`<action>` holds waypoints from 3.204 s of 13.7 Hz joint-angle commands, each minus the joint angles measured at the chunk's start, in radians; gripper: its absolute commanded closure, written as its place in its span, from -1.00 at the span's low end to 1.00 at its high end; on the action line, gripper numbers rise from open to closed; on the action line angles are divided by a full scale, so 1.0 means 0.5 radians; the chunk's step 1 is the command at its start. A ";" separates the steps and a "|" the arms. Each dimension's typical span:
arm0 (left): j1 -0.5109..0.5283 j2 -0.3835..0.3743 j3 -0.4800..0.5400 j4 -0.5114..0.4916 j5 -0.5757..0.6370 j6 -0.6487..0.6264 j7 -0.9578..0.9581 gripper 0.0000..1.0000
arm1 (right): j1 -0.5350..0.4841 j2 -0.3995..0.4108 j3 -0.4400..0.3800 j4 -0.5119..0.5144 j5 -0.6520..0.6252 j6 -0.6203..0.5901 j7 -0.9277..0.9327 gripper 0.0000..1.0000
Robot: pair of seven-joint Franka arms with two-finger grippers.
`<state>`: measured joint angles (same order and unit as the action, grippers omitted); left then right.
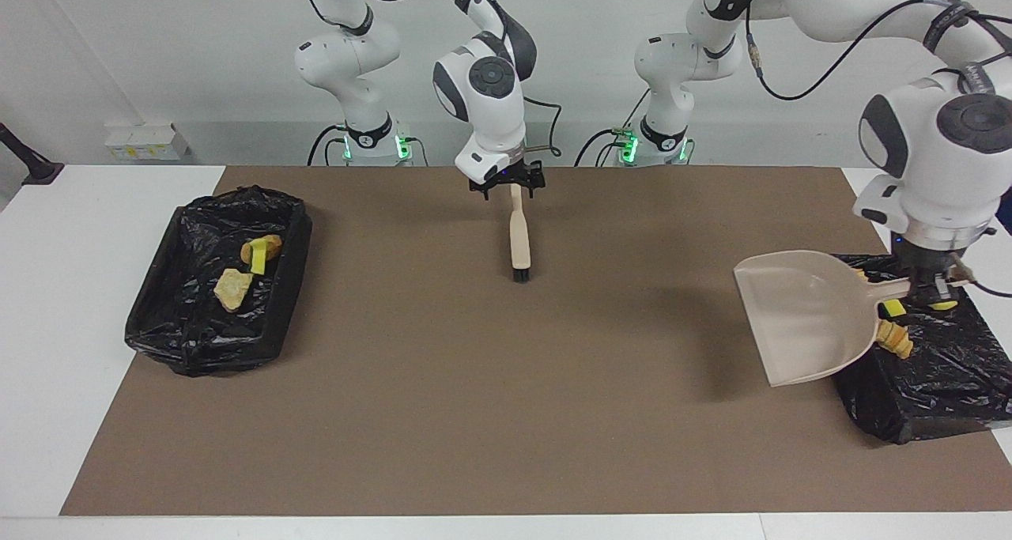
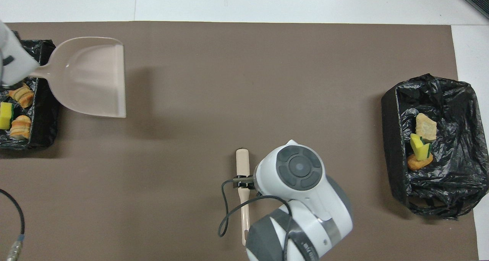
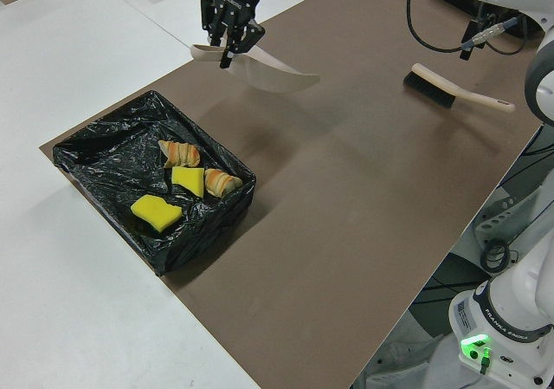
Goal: Sweep and dump trash in bin
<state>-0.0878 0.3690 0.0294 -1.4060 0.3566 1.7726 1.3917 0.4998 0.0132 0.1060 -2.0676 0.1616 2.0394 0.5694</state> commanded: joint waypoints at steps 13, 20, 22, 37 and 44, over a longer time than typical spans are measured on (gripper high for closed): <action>-1.042 0.016 0.039 -0.321 -0.676 0.302 -3.166 1.00 | -0.990 -0.121 0.015 0.546 -0.391 -0.467 -0.816 -1.00; -1.202 0.283 0.039 -0.104 -0.710 0.360 -3.780 1.00 | -1.061 -0.284 -0.080 0.800 -0.458 -0.783 -0.915 -1.00; -1.205 0.461 0.039 0.075 -0.728 0.372 -3.967 1.00 | -1.067 -0.263 -0.089 0.916 -0.516 -0.857 -0.939 -1.00; -1.013 0.257 0.067 -0.040 -0.891 0.459 -3.675 -1.00 | -1.168 -0.257 -0.083 0.807 -0.378 -0.897 -1.026 -1.00; -0.445 -0.277 0.073 -0.284 -0.885 0.201 -2.723 -1.00 | -1.211 -0.238 -0.080 0.828 -0.351 -0.919 -1.019 -1.00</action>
<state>-0.3861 0.3213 0.0758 -1.4909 -0.0785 1.9180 -0.0869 -0.0962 -0.0927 0.0556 -1.6437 -0.0259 1.5839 0.0659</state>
